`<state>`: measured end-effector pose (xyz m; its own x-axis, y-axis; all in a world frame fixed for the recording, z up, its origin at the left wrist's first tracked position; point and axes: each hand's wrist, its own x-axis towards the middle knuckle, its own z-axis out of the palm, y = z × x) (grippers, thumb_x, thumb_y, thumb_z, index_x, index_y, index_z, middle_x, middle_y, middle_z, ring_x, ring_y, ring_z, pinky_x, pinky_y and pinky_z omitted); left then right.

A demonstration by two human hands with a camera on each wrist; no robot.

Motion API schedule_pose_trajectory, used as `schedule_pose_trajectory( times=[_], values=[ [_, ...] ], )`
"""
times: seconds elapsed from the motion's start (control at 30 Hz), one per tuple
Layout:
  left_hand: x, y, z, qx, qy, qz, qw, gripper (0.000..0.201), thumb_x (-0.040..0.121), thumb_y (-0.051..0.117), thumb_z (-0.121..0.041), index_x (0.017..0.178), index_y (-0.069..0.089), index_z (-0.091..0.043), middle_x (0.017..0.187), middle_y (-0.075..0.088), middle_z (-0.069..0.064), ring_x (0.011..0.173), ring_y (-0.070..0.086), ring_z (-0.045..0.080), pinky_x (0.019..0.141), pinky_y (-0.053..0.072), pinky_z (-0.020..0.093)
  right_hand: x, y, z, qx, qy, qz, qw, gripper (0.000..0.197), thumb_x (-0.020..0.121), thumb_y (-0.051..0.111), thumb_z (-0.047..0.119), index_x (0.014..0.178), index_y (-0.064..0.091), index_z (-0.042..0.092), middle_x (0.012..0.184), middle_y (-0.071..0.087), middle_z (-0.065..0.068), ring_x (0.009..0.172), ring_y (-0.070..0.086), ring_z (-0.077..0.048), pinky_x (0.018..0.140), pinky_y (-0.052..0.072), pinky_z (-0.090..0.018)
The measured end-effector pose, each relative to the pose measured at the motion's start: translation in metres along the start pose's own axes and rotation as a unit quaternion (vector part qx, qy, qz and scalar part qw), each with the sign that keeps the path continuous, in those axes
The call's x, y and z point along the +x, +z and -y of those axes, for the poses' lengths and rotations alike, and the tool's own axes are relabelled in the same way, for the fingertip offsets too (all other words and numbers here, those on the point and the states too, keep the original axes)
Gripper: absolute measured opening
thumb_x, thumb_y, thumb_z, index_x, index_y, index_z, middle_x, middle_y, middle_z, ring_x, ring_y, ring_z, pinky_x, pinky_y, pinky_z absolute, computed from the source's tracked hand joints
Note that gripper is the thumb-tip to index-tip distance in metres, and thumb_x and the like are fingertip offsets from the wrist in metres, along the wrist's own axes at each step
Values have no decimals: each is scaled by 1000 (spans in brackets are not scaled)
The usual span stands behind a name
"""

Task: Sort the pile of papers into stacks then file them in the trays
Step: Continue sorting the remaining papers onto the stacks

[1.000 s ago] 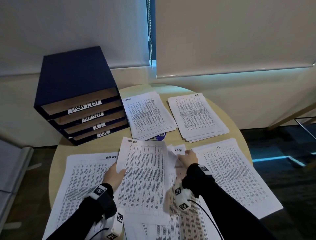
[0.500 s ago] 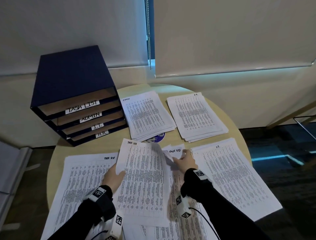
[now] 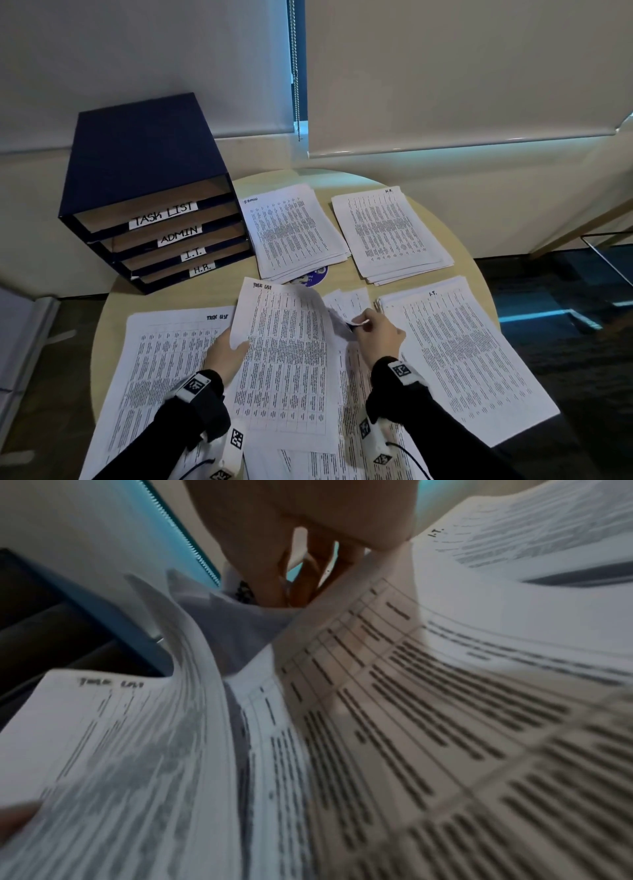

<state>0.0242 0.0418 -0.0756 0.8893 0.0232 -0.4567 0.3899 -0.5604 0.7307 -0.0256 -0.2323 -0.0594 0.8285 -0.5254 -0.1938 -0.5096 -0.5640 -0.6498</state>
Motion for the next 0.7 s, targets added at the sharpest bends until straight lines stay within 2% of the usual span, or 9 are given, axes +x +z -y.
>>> schedule_pose_trajectory(
  times=[0.13,0.2,0.3,0.37,0.4,0.47,0.5,0.6,0.7],
  values=[
    [-2,0,1,-6,6,2,1000,43,97,52,-12,140,46,-15,129,60,7,110,57,26,98,45,37,-8,0,-6,-62,-74,-28,995,11,79,64,12,81,64,22,93,44,5,96,46,-15,96,19,-37],
    [-3,-1,1,-5,13,2,1000,44,97,52,-14,141,46,-14,130,59,8,112,57,27,99,45,38,-9,-5,1,-72,-106,-16,992,12,83,58,10,87,55,21,94,45,6,97,48,-17,103,16,-40],
    [-5,-4,0,-8,21,-1,1000,44,97,52,-14,141,46,-14,130,59,8,114,57,28,99,44,38,-10,-17,15,-33,-148,52,987,14,93,45,7,91,38,19,79,59,7,76,54,-15,109,14,-36],
    [-5,-8,0,-12,21,-2,1000,44,97,52,-14,141,45,-13,130,59,9,115,57,29,100,45,39,-19,-25,22,-13,-200,82,976,13,97,44,11,91,35,19,72,58,8,64,49,-11,96,29,-29],
    [-5,-10,0,-18,21,-1,1000,44,97,52,-14,141,45,-13,131,58,9,116,56,29,101,44,41,-24,-28,24,7,-218,85,972,14,98,44,14,90,34,20,71,56,8,61,49,-9,81,36,-22],
    [-5,-14,-1,-35,18,3,999,44,97,52,-13,141,45,-12,131,58,10,118,55,29,103,43,41,-33,-34,26,80,-220,69,970,16,99,44,13,88,33,19,71,56,7,56,52,-1,53,36,-12],
    [-5,-16,-1,-41,17,5,999,44,97,53,-13,140,46,-12,131,58,9,118,54,29,103,42,42,-36,-36,27,113,-212,56,969,16,98,44,11,88,33,17,70,56,9,55,53,2,48,35,-12],
    [-7,-19,0,-53,14,12,998,43,97,54,-13,139,47,-12,131,58,9,119,54,29,104,41,42,-39,-41,29,161,-196,42,966,22,97,45,6,85,31,19,71,58,14,58,54,7,52,37,-18],
    [-9,-21,0,-57,13,19,998,43,97,54,-14,139,47,-12,132,58,10,119,54,29,105,41,43,-31,-47,30,219,-152,-7,964,19,96,48,7,86,36,18,68,56,8,54,50,2,54,37,-28]
  ],
)
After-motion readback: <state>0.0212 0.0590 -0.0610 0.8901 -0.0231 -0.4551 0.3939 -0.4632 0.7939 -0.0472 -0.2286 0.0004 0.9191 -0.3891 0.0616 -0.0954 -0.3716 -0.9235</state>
